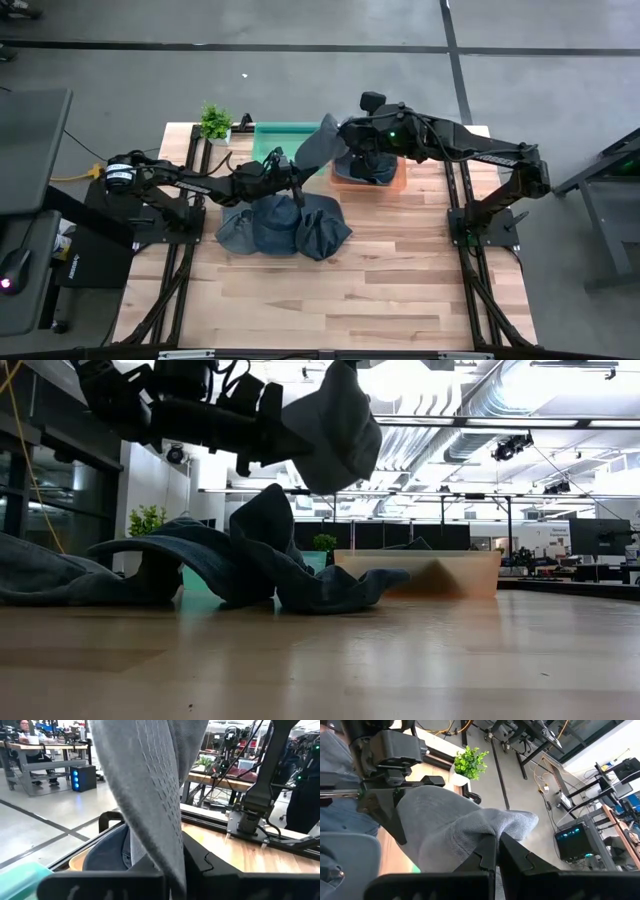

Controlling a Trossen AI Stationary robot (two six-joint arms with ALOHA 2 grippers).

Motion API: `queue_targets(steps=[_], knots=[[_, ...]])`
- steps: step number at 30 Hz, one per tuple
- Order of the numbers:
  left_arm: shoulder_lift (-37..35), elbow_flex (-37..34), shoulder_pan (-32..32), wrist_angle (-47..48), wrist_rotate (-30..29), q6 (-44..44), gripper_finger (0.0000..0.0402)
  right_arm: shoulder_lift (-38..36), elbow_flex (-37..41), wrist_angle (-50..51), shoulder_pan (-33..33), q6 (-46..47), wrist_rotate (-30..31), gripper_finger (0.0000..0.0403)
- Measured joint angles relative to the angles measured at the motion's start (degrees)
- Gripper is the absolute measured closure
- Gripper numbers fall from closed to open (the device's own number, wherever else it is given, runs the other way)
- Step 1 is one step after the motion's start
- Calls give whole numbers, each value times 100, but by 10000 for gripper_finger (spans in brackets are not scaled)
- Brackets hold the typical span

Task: Pick & Place hat
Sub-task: Put the right gray cap into the green bin

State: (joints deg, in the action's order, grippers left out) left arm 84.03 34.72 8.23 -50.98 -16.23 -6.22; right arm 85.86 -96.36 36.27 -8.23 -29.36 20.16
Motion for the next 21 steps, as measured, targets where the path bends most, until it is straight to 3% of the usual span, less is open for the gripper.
queue_targets(steps=[6,17,21], knots=[[-2,0,0,13,6,-2,394,0,0,-34,0,58,-161,378],[-2,-2,0,294,-92,-2,394,-420,0,132,4,252,105,224],[-2,-2,2,340,-111,186,395,-766,-2,401,2,547,69,195]])
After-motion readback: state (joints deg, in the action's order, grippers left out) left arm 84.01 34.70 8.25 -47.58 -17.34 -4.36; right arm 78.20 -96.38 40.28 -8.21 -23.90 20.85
